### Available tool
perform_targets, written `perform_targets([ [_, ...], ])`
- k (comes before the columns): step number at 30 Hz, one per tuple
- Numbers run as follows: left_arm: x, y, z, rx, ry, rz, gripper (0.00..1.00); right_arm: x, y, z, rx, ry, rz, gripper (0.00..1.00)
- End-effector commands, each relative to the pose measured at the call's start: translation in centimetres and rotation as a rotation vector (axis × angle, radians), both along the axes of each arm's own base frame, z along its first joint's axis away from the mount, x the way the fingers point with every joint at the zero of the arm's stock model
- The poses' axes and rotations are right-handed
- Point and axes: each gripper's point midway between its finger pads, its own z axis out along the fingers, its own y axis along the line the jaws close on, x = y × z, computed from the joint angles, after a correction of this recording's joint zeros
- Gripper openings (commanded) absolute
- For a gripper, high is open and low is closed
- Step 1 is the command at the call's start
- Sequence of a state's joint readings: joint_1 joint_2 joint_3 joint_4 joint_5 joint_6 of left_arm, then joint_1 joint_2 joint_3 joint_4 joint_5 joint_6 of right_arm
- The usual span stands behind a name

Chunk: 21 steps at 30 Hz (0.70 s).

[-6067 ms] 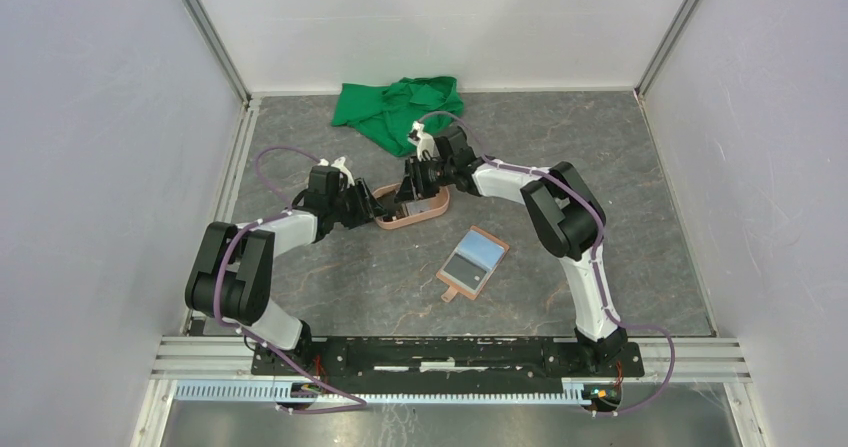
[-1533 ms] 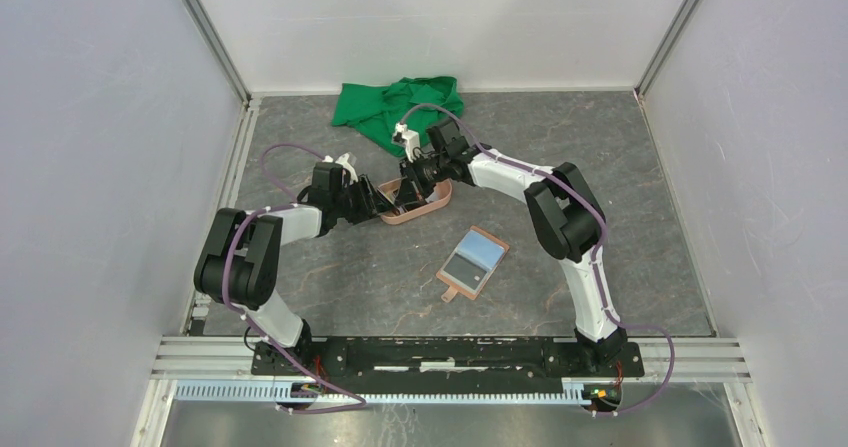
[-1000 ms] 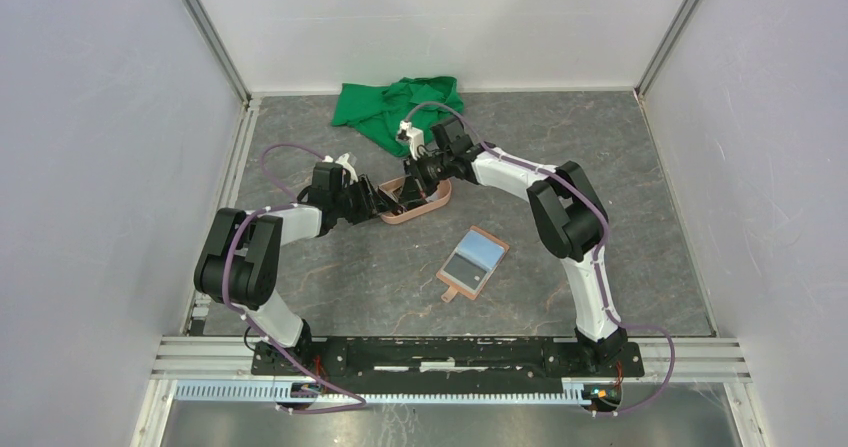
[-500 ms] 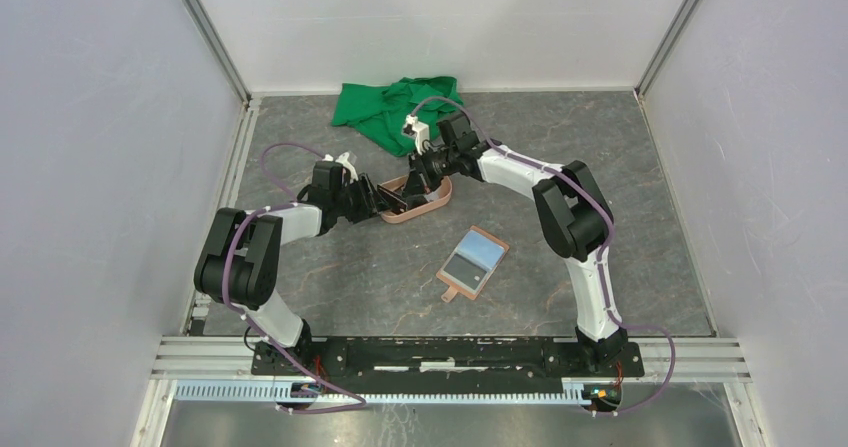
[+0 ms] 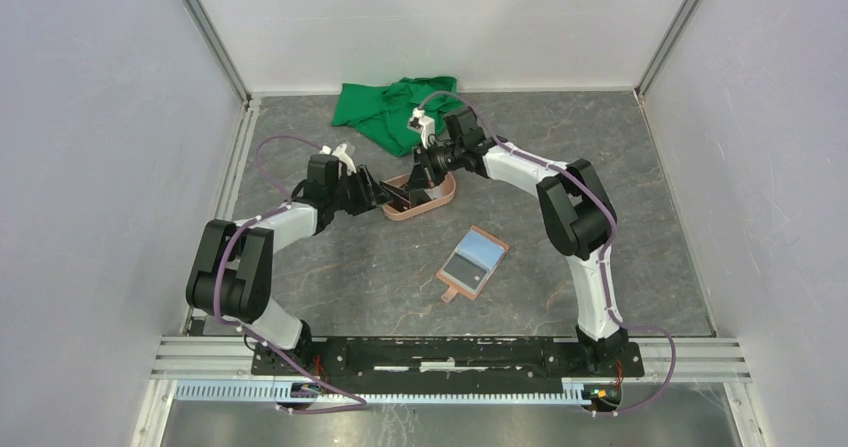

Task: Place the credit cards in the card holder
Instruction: Pick up the credit card from the storage box.

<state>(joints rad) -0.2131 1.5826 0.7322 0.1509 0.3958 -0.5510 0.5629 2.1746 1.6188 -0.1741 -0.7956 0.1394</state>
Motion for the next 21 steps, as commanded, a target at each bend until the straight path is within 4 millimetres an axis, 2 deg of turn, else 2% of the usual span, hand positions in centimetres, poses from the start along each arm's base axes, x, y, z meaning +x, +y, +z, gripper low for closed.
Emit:
perform_targets([
  [1,1.8,-1.4,5.9,-0.127,-0.112,-0.007,0.52,1.4,-0.1,3.3,0.101,-0.048,0.003,0.00],
  [13,2.7,-1.9,7.8,-0.264,-0.148,0.000,0.54,2.9,-2.0,2.0,0.150,0.040,-0.031,0.00],
  [16,2.8,-2.1,8.5,-0.294,-0.162,-0.002,0.56,3.5,-2.7,2.3,0.162,0.051,-0.043,0.00],
  [21,2.7,-2.2,9.1,-0.351,-0.179,-0.005,0.64,3.7,-3.2,4.4,0.240,0.063,-0.047,0.00],
])
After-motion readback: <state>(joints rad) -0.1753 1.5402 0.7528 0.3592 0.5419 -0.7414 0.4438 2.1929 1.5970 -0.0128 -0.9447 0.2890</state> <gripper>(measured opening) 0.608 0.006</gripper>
